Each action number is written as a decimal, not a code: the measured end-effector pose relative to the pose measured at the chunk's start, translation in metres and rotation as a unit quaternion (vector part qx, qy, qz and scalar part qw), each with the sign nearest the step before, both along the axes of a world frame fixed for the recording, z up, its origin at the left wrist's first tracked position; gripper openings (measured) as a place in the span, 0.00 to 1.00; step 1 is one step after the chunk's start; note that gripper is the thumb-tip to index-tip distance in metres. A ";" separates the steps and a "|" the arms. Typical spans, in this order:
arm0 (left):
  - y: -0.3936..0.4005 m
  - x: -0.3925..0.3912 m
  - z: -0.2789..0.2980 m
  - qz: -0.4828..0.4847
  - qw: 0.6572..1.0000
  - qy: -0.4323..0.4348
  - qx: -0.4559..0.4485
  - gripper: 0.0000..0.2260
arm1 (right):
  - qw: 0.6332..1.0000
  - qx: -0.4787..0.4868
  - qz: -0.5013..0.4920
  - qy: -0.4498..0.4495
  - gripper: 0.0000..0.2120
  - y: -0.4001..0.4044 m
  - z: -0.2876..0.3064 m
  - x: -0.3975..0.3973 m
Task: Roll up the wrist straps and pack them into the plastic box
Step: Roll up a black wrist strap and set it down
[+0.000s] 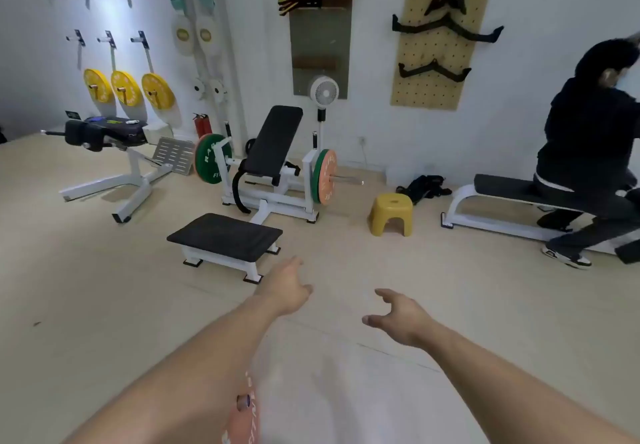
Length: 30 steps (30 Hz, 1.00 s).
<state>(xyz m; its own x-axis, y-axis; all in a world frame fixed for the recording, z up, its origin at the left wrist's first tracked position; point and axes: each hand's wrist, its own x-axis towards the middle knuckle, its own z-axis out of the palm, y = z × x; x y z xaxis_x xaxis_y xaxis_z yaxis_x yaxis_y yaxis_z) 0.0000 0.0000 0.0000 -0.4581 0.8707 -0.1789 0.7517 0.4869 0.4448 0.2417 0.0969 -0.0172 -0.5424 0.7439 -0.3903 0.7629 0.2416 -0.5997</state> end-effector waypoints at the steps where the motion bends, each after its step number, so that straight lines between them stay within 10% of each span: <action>1: 0.011 -0.005 -0.009 -0.008 1.000 -0.009 -0.017 0.29 | 1.000 -0.015 -0.009 -0.006 0.40 0.008 -0.010 -0.004; 30: 0.490 -0.141 -0.094 -0.010 0.992 -0.090 -0.091 0.27 | 0.991 -0.114 -0.010 -0.068 0.37 0.479 -0.087 -0.150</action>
<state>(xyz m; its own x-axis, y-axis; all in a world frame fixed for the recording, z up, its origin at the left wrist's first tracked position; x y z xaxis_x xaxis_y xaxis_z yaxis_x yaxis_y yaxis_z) -0.1409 0.4903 -0.0943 -0.3869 0.8254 -0.4111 0.6785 0.5568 0.4791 0.0919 0.5755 -0.1039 -0.4584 0.6379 -0.6188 0.8442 0.0949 -0.5275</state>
